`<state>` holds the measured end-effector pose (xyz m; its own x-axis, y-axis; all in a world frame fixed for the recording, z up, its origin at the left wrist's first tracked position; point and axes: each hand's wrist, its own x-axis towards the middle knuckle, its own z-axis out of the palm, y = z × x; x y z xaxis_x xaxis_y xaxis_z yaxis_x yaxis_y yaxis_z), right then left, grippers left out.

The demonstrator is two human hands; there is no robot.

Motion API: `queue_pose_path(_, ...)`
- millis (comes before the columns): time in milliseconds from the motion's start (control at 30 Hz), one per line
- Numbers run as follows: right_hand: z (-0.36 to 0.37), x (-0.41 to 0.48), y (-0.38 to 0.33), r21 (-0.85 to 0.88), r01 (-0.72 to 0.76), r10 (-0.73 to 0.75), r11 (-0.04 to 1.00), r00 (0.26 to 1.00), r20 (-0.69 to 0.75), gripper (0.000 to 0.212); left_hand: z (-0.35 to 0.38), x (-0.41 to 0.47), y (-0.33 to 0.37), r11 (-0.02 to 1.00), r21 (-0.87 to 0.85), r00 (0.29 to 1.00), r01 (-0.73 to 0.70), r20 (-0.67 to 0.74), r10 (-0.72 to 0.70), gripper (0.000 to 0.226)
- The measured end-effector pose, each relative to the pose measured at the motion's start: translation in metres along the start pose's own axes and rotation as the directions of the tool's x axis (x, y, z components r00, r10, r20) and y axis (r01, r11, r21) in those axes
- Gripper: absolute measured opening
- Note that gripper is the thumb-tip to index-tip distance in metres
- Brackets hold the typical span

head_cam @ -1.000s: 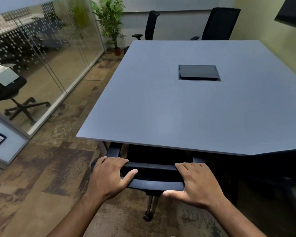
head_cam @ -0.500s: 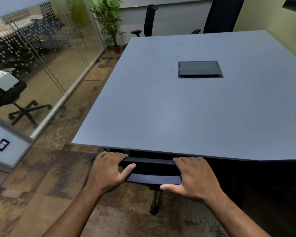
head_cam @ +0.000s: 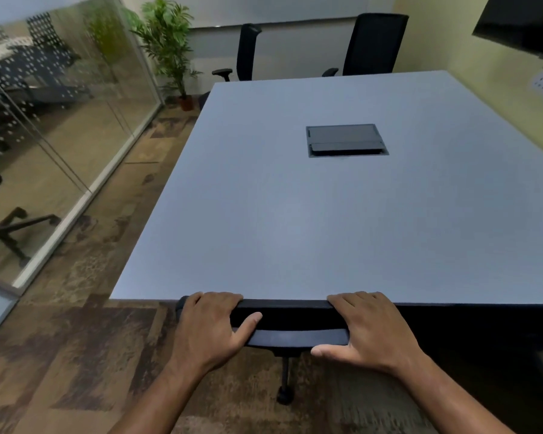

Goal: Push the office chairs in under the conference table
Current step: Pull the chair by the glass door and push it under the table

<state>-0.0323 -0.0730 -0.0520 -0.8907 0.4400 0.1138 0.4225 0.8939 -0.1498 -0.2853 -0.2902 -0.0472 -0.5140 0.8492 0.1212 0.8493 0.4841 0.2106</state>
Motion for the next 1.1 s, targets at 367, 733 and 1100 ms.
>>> queue_pose_path(367, 0.0, -0.001, -0.002, -0.012, -0.007, 0.006, 1.0, 0.999, -0.054, 0.083, 0.004, 0.0, -0.002, 1.0, 0.003, 1.0, 0.007, -0.004, -0.007, 0.064)
queue_pose_path(733, -0.005, 0.0, -0.002, -0.005, -0.029, 0.029, 1.0, 0.998, 0.047, 0.093, -0.003, -0.001, 0.005, 0.999, 0.027, 1.0, 0.024, 0.02, -0.024, 0.068)
queue_pose_path(1100, -0.008, 0.001, 0.0, -0.011, -0.033, 0.034, 0.999, 0.991, 0.13, 0.097, -0.01, -0.002, 0.012, 0.998, 0.037, 0.998, 0.045, 0.047, -0.046, 0.076)
